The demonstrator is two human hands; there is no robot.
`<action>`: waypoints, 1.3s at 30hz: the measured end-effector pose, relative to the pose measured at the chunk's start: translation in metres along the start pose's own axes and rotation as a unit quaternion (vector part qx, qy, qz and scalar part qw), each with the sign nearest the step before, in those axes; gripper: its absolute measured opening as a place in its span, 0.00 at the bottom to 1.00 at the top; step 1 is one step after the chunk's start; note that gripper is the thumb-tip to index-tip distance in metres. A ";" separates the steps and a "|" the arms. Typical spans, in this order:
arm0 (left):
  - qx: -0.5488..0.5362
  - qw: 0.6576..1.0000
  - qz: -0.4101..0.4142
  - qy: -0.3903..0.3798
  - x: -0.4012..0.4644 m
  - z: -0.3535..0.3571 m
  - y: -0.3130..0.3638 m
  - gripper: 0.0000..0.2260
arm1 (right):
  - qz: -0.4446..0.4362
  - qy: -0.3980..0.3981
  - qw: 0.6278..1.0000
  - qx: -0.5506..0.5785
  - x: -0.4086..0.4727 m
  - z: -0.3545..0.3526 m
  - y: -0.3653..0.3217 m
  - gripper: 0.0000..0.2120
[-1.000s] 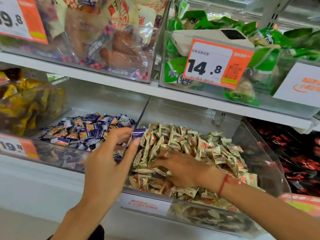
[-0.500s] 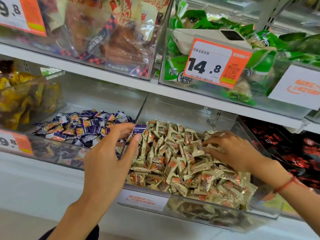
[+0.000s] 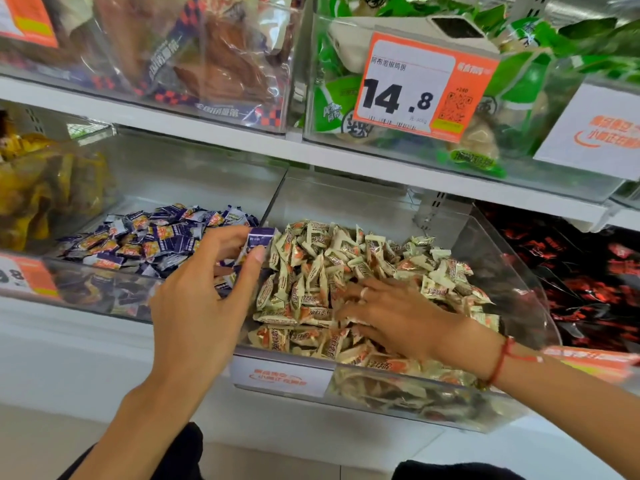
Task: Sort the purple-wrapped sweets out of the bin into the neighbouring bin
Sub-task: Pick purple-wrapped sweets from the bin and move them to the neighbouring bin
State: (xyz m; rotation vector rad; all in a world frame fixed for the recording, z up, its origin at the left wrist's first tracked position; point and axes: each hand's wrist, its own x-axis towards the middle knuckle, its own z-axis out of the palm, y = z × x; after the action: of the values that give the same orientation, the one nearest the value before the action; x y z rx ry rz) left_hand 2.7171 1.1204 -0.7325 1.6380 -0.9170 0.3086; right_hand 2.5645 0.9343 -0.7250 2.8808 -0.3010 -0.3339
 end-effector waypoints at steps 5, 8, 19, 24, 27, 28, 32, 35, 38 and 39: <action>-0.004 1.000 0.004 -0.005 -0.002 0.002 0.003 0.11 | 0.111 0.077 0.988 -0.076 0.003 0.001 -0.001 0.24; -0.008 1.000 0.003 -0.009 -0.002 0.002 0.003 0.10 | 0.202 0.105 0.970 -0.084 0.002 -0.012 0.022 0.22; -0.004 1.000 -0.008 -0.013 -0.002 0.004 0.006 0.11 | 0.206 0.150 0.966 -0.046 0.020 -0.028 0.037 0.22; -0.005 1.000 0.005 -0.018 -0.003 0.003 0.006 0.10 | -0.033 0.099 0.985 0.135 0.026 -0.010 -0.003 0.09; -0.009 1.000 0.003 -0.019 -0.003 0.003 0.005 0.10 | 0.008 0.058 0.992 0.109 0.031 0.006 0.000 0.13; -0.008 1.000 0.003 -0.019 -0.003 0.003 0.005 0.10 | 0.017 0.042 0.994 0.095 0.031 0.008 0.000 0.18; -0.004 1.000 0.001 -0.018 -0.003 0.003 0.003 0.11 | 0.035 -0.030 0.998 0.042 0.034 0.008 -0.010 0.29; -0.003 1.000 0.002 -0.016 -0.002 0.003 0.003 0.10 | 0.019 -0.080 0.989 0.120 0.038 0.002 -0.012 0.27; -0.002 1.000 0.009 -0.011 -0.002 0.003 0.004 0.10 | 0.013 -0.078 0.958 0.274 0.036 -0.002 -0.002 0.23; -0.002 1.000 0.009 -0.010 -0.002 0.003 0.004 0.10 | 0.012 -0.061 0.949 0.308 0.036 -0.002 0.002 0.21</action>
State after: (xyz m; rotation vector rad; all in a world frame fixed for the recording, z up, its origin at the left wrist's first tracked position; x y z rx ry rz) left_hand 2.7120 1.1178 -0.7315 1.6320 -0.9481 0.3020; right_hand 2.5989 0.9250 -0.7296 3.4674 -0.5475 -0.4895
